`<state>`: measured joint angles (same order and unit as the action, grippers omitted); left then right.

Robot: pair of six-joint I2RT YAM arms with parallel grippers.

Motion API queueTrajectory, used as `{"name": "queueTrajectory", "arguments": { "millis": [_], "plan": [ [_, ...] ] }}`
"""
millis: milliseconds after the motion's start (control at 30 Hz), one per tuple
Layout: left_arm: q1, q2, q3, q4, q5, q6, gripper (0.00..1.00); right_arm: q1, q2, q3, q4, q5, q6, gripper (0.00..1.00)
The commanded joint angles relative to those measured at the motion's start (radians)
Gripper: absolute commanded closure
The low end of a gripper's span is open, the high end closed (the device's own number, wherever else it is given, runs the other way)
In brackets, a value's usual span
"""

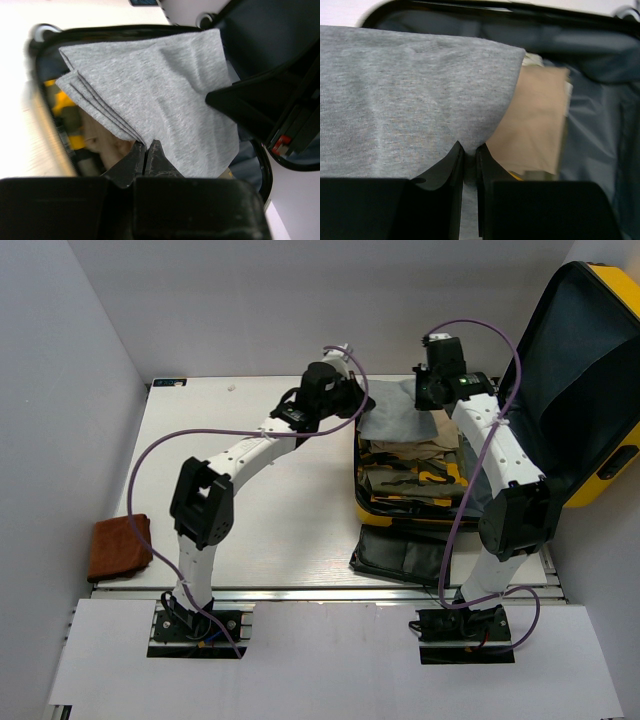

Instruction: Pack the luggage

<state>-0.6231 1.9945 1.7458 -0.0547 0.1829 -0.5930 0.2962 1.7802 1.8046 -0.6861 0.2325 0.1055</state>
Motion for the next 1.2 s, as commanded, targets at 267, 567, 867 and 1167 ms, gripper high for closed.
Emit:
{"name": "queueTrajectory", "arguments": {
  "millis": [267,567,867,1167],
  "plan": [
    [-0.055,0.337,0.452,-0.191,-0.019,0.042,1.00,-0.193,0.002,-0.090,0.080,-0.076,-0.007,1.00],
    [-0.055,0.410,0.483,-0.218,-0.126,0.081,1.00,-0.210,0.116,-0.074,0.062,-0.111,-0.043,0.82],
    [-0.055,0.274,0.442,-0.203,-0.077,0.127,0.37,-0.206,-0.023,-0.051,0.033,-0.130,-0.043,0.11],
    [-0.055,-0.074,0.192,-0.264,-0.104,0.147,0.02,-0.200,-0.298,-0.212,0.082,-0.186,-0.003,0.11]
  ]
}}
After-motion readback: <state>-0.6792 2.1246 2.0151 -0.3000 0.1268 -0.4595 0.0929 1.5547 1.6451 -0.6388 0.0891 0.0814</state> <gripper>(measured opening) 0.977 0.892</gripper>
